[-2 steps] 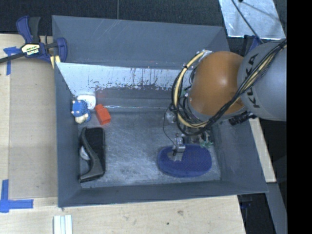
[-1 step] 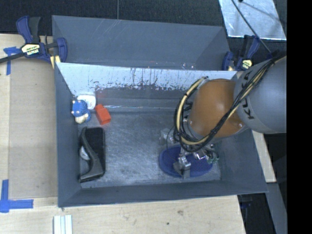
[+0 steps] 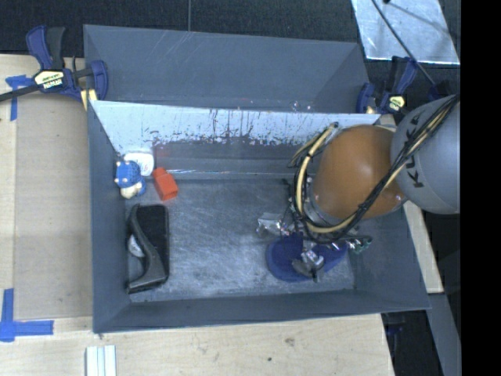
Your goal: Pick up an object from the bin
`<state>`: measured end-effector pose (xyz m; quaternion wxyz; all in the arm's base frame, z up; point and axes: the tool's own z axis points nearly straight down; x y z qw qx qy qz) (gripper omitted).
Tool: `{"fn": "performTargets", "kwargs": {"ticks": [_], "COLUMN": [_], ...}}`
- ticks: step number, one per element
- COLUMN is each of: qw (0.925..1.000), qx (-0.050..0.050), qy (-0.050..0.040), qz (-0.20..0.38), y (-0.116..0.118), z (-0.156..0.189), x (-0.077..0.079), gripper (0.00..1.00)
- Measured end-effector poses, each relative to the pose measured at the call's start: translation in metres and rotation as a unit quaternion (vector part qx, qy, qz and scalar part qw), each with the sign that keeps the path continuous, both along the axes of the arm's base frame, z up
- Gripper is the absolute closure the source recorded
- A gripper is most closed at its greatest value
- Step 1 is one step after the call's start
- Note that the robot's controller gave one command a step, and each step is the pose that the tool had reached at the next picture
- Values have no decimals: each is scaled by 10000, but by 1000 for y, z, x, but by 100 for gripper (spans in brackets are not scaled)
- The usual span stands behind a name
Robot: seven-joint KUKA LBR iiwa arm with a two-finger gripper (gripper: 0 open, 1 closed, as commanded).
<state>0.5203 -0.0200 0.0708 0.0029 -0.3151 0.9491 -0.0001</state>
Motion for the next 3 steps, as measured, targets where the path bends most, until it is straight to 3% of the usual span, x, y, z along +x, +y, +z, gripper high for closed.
{"fn": "performTargets", "kwargs": {"ticks": [1, 2, 3], "qw": [10000, 10000, 9999], "qx": [4, -8, -12], "qy": [-14, -20, -18], "qz": [-12, 82, -115], "y": [1, 5, -15], "z": [1, 118, 173], "x": [1, -24, -36], "gripper": [100, 100, 100]}}
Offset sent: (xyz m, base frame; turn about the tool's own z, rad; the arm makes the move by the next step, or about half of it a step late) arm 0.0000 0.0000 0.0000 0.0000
